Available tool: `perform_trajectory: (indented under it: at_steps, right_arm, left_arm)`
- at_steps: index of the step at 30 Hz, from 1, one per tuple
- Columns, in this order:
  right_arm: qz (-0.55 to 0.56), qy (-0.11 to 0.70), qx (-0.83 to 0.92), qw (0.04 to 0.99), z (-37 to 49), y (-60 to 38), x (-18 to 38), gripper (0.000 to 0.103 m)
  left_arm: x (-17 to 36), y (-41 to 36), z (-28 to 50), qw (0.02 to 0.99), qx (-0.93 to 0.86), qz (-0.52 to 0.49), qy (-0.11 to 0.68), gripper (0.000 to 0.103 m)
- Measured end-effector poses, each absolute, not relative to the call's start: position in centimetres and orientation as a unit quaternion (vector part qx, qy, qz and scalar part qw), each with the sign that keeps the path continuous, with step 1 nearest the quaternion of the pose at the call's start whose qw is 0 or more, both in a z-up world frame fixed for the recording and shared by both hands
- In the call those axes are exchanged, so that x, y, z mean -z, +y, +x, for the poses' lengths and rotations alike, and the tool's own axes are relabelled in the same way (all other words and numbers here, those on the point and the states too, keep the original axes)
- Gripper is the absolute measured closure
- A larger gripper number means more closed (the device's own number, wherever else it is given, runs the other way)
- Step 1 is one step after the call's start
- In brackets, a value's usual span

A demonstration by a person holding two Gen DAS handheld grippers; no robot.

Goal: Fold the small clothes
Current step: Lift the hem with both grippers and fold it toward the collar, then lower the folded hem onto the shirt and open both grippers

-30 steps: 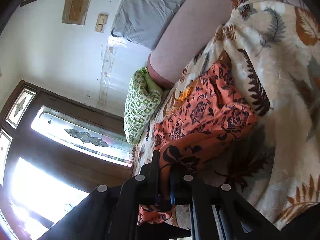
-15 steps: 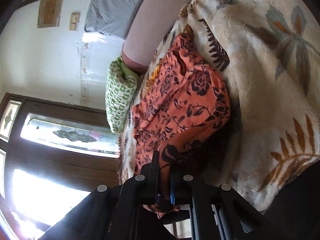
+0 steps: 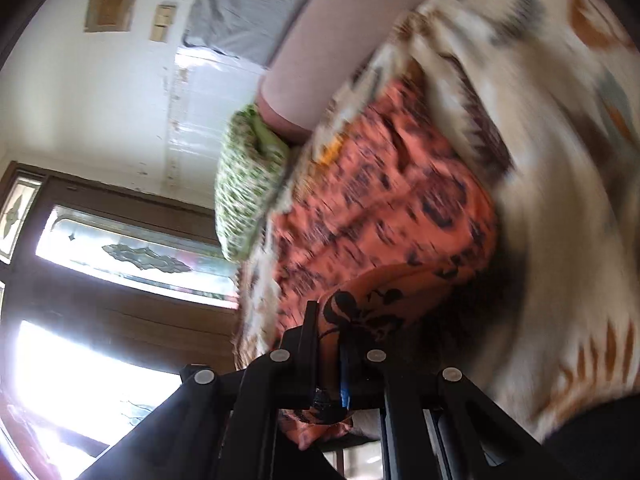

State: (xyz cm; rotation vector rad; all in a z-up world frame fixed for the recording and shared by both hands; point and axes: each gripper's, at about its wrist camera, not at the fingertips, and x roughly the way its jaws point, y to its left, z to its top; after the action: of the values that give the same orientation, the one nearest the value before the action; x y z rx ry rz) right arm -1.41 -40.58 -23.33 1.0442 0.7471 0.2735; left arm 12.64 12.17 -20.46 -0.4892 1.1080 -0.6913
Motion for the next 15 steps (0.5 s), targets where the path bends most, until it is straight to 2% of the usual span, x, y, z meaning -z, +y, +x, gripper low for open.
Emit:
perform_trajectory:
  at_steps: [4, 7, 12, 15]
  right_arm:
    - [0.477, 0.322, -0.116, 0.809, 3.2, -42.8, 21.5, 0.095]
    - [0.498, 0.295, -0.104, 0.809, 7.7, -45.1, 21.1, 0.095]
    - [0.531, 0.265, -0.075, 0.801, 17.0, -49.1, 22.0, 0.095]
    - [0.538, 0.268, -0.049, 0.798, 22.3, -50.5, 23.4, 0.095]
  left_arm:
    - [17.0, 11.5, 18.8, 0.792, 0.315, -0.234, 0.468, 0.097]
    - [16.3, 10.3, 25.0, 0.806, 0.298, -0.235, 0.454, 0.097]
    - [18.1, 7.3, 35.0, 0.813, 0.261, -0.234, 0.465, 0.097]
    - [21.0, 5.2, 40.0, 0.809, 0.232, -0.239, 0.485, 0.097]
